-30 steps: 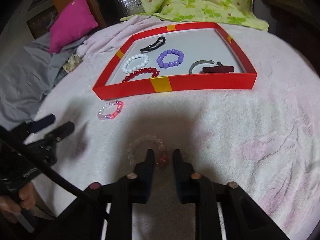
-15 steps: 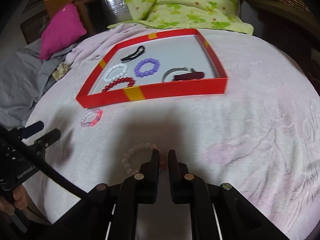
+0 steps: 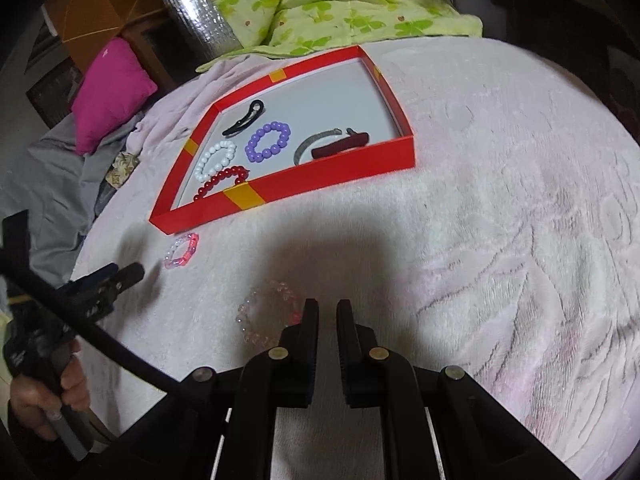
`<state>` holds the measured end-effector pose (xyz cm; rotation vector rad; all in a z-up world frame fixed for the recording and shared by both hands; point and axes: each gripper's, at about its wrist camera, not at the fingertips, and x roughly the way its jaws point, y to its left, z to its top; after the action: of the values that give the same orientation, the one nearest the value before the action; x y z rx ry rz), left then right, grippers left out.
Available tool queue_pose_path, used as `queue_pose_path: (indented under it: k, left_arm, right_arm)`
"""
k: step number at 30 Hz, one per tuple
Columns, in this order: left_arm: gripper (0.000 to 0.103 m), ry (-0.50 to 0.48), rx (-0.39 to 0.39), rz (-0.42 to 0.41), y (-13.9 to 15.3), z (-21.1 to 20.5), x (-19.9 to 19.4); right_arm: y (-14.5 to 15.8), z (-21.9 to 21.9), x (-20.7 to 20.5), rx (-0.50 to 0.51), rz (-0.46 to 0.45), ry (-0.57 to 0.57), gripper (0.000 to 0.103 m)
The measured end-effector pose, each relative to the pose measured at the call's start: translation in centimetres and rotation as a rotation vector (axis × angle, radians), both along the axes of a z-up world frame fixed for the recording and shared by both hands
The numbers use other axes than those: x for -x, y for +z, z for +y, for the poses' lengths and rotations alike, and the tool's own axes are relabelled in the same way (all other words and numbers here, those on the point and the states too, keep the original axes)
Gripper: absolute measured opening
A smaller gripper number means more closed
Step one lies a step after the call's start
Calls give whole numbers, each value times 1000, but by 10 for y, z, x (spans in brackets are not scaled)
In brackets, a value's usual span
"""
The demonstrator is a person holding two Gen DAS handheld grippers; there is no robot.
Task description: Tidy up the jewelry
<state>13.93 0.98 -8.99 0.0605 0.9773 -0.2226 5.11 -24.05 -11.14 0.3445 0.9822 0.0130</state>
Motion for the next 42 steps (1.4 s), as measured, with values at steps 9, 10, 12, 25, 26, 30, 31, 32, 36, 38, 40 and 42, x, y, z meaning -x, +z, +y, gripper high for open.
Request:
queue_pose_path:
  k: [9, 10, 12, 25, 26, 30, 31, 32, 36, 38, 40, 42]
  left_arm:
    - [62, -55, 94, 40, -14, -29, -17]
    - [62, -69, 101, 42, -16, -33, -16]
    - [62, -92, 103, 44, -19, -39, -14]
    - [54, -167, 41, 26, -20, -51, 3]
    - [54, -169, 36, 27, -19, -50, 4]
    - [54, -174, 20, 31, -17, -49, 7]
    - [54, -173, 16, 32, -16, -48, 8]
    - [54, -172, 14, 32, -15, -46, 10]
    - [54, -171, 1, 16, -7, -40, 16]
    - [54, -170, -6, 9, 1, -36, 22]
    - [54, -167, -11, -8, 9, -34, 29]
    - [54, -162, -27, -26, 18, -31, 39]
  right_arm:
    - [-4, -17, 3, -47, 25, -28, 12]
    - [-4, -20, 4, -51, 24, -36, 12]
    - [-2, -26, 5, -58, 19, -53, 12]
    - [59, -71, 35, -63, -255, -184, 11]
    - [63, -76, 36, -75, -273, -199, 11]
    - [90, -107, 46, -129, -359, -275, 11]
    - [98, -117, 52, -136, -387, -306, 11]
    - [104, -123, 56, -141, -405, -324, 11]
    - [134, -141, 81, -111, -464, -362, 11]
    - [145, -143, 89, -88, -461, -347, 11]
    - [154, -149, 100, -139, -489, -338, 11]
    - [159, -160, 112, -235, -520, -359, 11]
